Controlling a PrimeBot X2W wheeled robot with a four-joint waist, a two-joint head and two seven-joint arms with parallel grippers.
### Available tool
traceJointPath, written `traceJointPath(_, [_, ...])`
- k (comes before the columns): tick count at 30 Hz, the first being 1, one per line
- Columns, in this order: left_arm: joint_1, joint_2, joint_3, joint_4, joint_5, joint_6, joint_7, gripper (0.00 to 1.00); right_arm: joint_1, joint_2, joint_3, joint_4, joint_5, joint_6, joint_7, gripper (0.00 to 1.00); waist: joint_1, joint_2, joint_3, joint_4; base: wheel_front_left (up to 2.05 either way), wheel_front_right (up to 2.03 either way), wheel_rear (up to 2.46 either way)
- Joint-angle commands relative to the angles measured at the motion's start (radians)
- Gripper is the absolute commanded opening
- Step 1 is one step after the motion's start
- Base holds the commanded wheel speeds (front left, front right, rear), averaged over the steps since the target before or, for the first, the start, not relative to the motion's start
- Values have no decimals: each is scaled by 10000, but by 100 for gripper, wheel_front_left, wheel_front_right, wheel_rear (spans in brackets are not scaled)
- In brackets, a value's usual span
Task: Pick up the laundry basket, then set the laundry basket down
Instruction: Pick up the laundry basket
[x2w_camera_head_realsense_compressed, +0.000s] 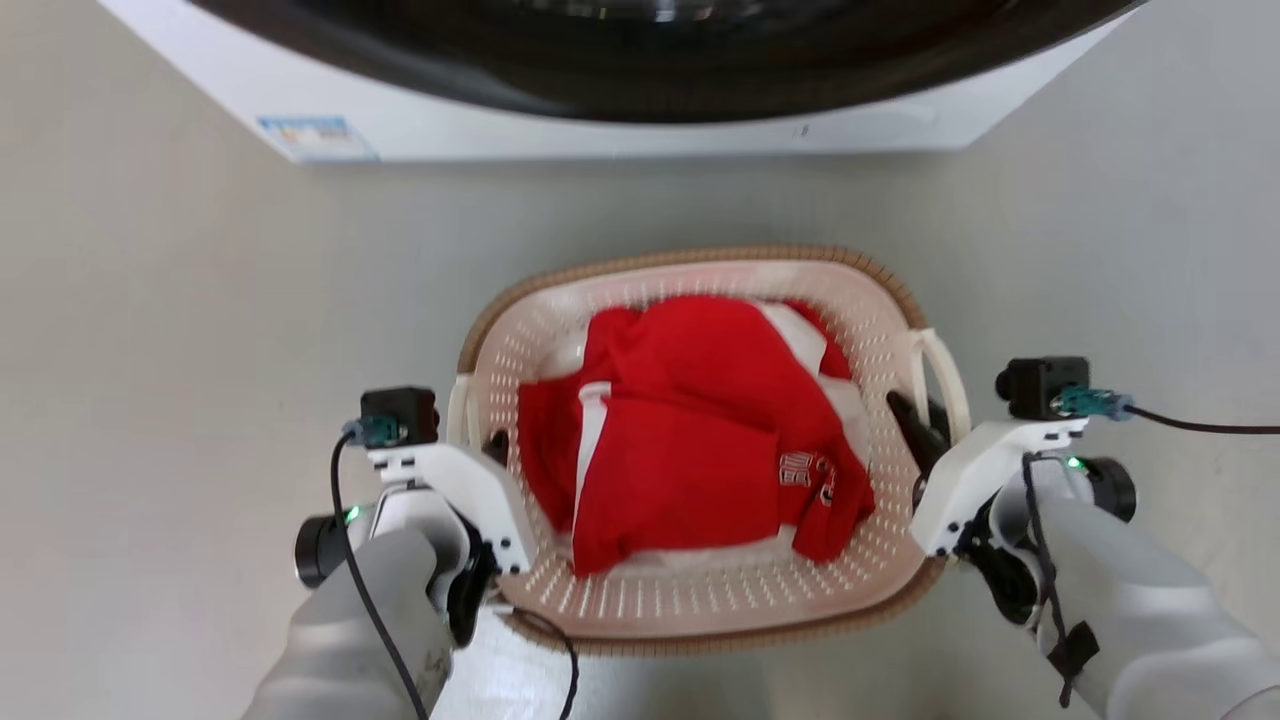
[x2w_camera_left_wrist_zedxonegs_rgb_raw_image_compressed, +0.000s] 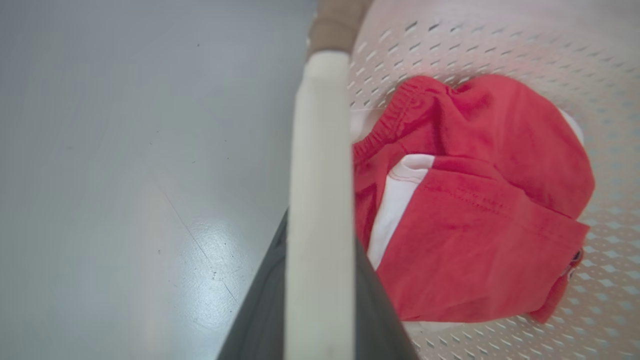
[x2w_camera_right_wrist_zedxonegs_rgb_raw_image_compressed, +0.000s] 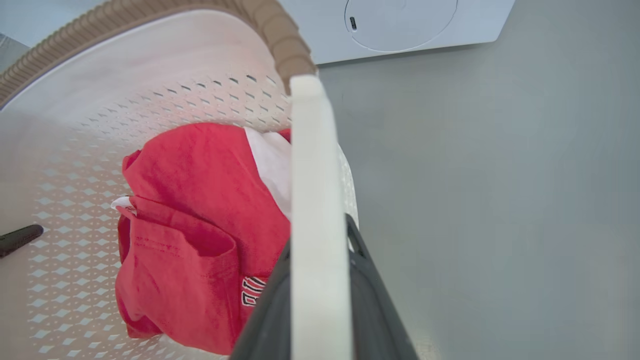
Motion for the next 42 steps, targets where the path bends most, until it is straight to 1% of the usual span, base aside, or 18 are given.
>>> traceJointPath(1, [275, 189, 61, 49, -64, -118, 0, 0, 579, 65, 286, 3, 164, 73, 126, 0, 0, 0, -888, -272, 0, 0, 0])
traceJointPath(7, [790, 189, -99, 318, -411, -381, 432, 0, 836, 315, 908, 265, 759, 73, 693, 0, 0, 0, -2261, -437, 0, 0, 0])
traceJointPath(11, [1145, 189, -177, 443, -597, -496, 720, 0, 1061, 337, 1307, 344, 1079, 73, 1116, 0, 0, 0, -3064, -482, 0, 0, 0])
traceJointPath(14, [1359, 189, -247, 501, -706, -550, 938, 0, 1174, 342, 1557, 412, 1296, 73, 1421, 0, 0, 0, -3587, -506, 0, 0, 0])
traceJointPath(20, [1741, 189, -385, 588, -861, -803, 1383, 0, 1447, 452, 2082, 384, 1711, 73, 2206, 0, 0, 0, -4551, -571, 0, 0, 0])
traceJointPath(24, [1974, 189, -502, 650, -927, -951, 1917, 0, 1604, 580, 2343, 500, 1944, 73, 2408, 0, 0, 0, -5130, -590, 0, 0, 0])
traceJointPath(32, [2366, 262, -563, 709, -1056, -1046, 2653, 0, 1781, 727, 2732, 702, 2110, 73, 3236, 0, 0, 0, -5755, -660, 0, 0, 0])
traceJointPath(42, [2519, 272, -689, 729, -1036, -1087, 2963, 0, 1753, 690, 2909, 651, 2164, 73, 3422, 0, 0, 0, -5899, -653, 0, 0, 0])
